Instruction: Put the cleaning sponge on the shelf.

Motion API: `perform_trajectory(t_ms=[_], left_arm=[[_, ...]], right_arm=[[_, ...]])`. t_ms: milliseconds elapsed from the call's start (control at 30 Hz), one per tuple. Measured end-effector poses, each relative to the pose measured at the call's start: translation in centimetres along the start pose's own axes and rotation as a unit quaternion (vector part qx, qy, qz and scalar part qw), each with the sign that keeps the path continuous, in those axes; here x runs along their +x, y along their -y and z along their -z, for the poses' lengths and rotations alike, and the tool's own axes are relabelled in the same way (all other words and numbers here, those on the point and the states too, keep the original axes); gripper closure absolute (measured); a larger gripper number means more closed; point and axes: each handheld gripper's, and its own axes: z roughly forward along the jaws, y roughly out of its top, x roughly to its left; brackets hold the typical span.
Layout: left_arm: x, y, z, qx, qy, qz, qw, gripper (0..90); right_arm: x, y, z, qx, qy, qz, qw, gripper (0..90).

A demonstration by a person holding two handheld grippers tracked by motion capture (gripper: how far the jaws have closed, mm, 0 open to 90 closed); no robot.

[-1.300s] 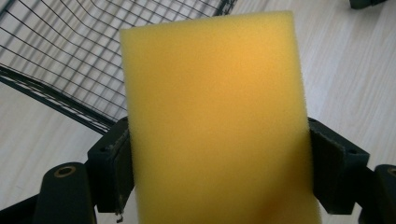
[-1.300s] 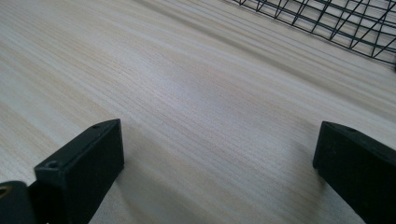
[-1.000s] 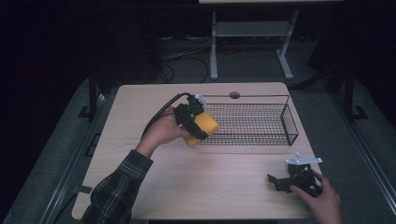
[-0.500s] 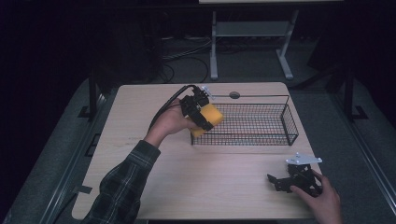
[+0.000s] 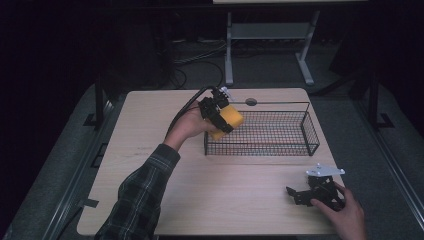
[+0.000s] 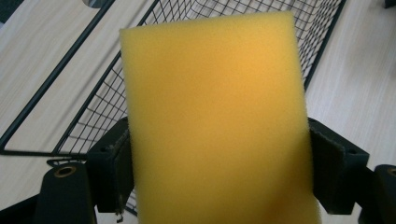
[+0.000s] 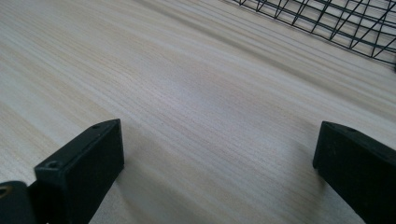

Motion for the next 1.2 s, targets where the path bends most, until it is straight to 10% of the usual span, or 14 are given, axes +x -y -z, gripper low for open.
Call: perform_trajectory(t_ms=[1200], left_arm=[[1.7,0.6,-6.6,0.023,0.000,-0.008,0.9997,21.1]], right_arm=[[0.0,0.0,0.0,-0.001,0.000,0.001,1.0000,1.3]])
